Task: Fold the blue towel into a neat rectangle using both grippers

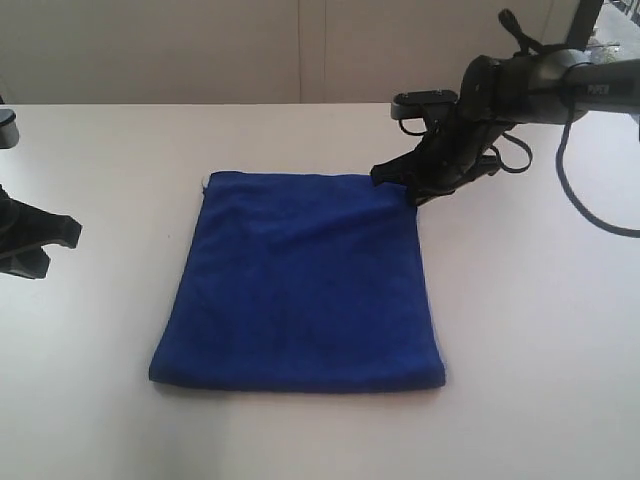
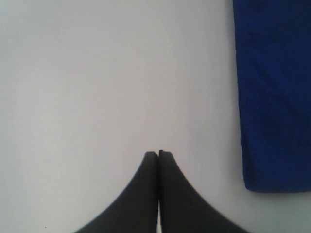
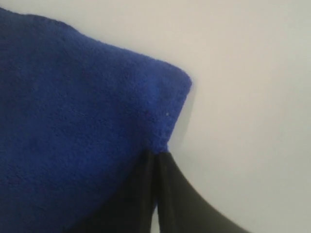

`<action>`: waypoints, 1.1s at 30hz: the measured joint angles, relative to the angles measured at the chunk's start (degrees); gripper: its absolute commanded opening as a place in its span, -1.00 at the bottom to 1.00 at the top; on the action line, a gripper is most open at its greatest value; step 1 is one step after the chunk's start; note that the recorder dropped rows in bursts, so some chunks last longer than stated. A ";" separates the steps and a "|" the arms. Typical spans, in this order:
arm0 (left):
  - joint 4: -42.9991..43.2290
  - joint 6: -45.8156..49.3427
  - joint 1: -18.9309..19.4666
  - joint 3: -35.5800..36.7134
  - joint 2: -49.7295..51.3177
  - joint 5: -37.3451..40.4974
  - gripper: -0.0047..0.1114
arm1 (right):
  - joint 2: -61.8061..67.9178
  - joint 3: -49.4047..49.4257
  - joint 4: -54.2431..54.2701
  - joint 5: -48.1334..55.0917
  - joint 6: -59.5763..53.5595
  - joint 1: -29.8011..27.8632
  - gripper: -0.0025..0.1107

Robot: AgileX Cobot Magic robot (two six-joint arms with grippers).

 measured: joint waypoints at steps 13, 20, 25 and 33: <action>0.00 0.00 0.00 0.00 0.00 0.00 -0.92 | 1.09 -0.33 -0.13 -1.62 0.03 0.00 -0.48; 0.00 0.13 0.00 0.00 0.00 0.00 -0.92 | -0.92 -1.91 -0.13 -1.89 0.14 0.00 -0.51; 0.00 0.13 0.00 0.00 0.00 0.00 -0.92 | -2.00 -2.30 -0.13 -4.79 0.14 0.00 -0.86; 0.00 0.13 0.00 0.00 0.00 0.00 -0.92 | 2.15 -2.30 0.24 -8.98 0.14 0.00 -0.96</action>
